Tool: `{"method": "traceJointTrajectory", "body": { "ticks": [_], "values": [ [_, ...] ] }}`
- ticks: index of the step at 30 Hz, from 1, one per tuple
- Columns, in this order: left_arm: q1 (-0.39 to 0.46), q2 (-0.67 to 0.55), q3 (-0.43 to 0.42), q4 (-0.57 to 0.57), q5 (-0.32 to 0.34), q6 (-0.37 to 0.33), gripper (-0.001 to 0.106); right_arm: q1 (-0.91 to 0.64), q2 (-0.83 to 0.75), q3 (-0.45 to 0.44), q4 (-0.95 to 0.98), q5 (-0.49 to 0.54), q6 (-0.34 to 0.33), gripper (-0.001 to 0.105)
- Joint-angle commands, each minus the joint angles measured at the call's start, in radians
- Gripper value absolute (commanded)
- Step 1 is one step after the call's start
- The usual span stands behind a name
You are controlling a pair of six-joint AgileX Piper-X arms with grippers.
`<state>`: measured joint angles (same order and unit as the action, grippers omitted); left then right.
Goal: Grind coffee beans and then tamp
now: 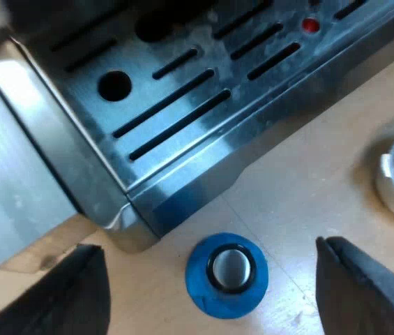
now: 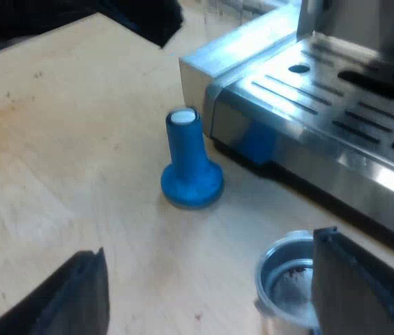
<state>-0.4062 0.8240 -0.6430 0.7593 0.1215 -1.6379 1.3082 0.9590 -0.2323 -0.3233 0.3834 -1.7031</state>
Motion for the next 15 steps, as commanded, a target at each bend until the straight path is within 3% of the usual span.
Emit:
{"method": "traceJointTrajectory", "body": {
  "ticks": [1,8,15],
  "values": [
    [-0.004,-0.065,-0.006,0.025,-0.013,0.006,0.064,0.002,-0.006,-0.057,0.064,-0.051,-0.001,0.062],
    [-0.004,-0.215,-0.012,0.072,-0.013,0.006,0.064,0.002,-0.038,-0.174,0.294,-0.146,-0.001,0.062],
    [-0.004,-0.285,-0.103,0.134,-0.013,0.006,0.064,-0.001,-0.136,-0.287,0.488,-0.154,-0.001,0.062]
  ]
}}
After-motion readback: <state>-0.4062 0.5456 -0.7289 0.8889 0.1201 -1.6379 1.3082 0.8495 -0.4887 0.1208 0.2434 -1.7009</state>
